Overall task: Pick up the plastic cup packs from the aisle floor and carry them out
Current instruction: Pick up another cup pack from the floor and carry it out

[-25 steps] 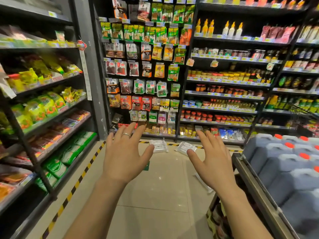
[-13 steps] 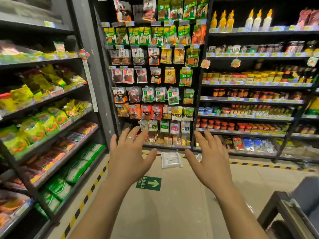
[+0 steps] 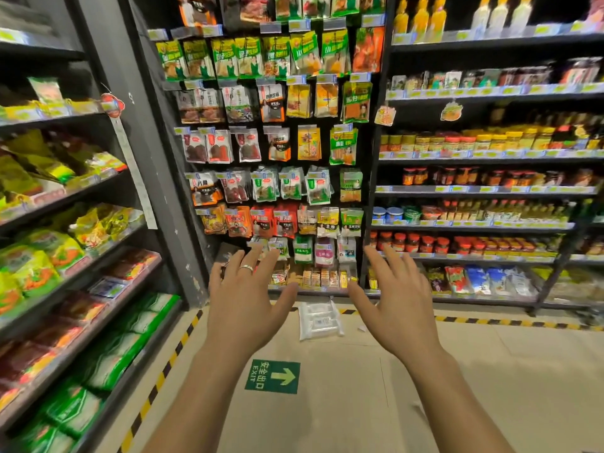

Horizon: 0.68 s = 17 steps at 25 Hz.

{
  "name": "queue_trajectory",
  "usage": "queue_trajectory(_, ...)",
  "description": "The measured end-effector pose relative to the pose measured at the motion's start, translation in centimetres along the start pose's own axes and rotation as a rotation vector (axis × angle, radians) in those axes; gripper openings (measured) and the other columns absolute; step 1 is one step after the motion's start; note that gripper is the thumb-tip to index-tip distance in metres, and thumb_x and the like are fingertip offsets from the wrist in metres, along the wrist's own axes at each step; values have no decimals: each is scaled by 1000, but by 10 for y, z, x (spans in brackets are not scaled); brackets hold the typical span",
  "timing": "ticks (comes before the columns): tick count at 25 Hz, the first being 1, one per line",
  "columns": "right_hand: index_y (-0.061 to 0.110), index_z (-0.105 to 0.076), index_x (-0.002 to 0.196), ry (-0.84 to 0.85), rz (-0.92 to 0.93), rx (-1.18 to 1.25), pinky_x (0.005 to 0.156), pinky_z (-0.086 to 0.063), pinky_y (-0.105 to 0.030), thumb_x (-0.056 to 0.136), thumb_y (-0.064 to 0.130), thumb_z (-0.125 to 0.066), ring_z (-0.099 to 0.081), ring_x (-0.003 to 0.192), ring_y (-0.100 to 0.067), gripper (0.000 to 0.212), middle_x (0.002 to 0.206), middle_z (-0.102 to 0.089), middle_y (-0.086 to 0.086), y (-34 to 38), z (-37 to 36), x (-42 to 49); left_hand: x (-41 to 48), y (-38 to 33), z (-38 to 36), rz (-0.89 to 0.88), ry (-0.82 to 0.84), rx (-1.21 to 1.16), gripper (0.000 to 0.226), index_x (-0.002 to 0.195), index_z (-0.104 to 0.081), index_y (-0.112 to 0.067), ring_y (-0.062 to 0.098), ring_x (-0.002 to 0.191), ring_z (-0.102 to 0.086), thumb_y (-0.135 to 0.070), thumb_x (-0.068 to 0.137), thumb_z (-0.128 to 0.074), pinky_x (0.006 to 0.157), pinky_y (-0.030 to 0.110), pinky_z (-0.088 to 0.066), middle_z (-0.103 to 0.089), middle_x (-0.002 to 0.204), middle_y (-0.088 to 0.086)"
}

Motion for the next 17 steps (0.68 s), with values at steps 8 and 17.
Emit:
queue_trajectory(8, 40, -14, 154, 43, -54, -84, 118, -10, -48, 86, 67, -25, -3, 150, -26, 74, 163, -12, 4, -6, -100, 132, 160, 44, -106, -61, 37, -64, 73, 150, -32, -37, 20, 148, -19, -73, 87, -25, 119, 52, -9, -29, 159, -6)
queue_trajectory(17, 40, -12, 154, 37, -132, -151, 119, -12, -49, 87, 65, -27, -5, 150, -28, 73, 163, -13, 1, -8, -197, 304, 358, 92, -188, -205, 76, -33, 78, 152, -26, -37, 21, 150, -14, -71, 83, -12, 120, 51, -5, -23, 161, -5)
Point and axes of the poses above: each hand's wrist, its own x-axis towards the middle knuckle, its own z-axis out of the back of the hand, y = z × x, the point moved 7 cm from there along x, towards the middle knuckle
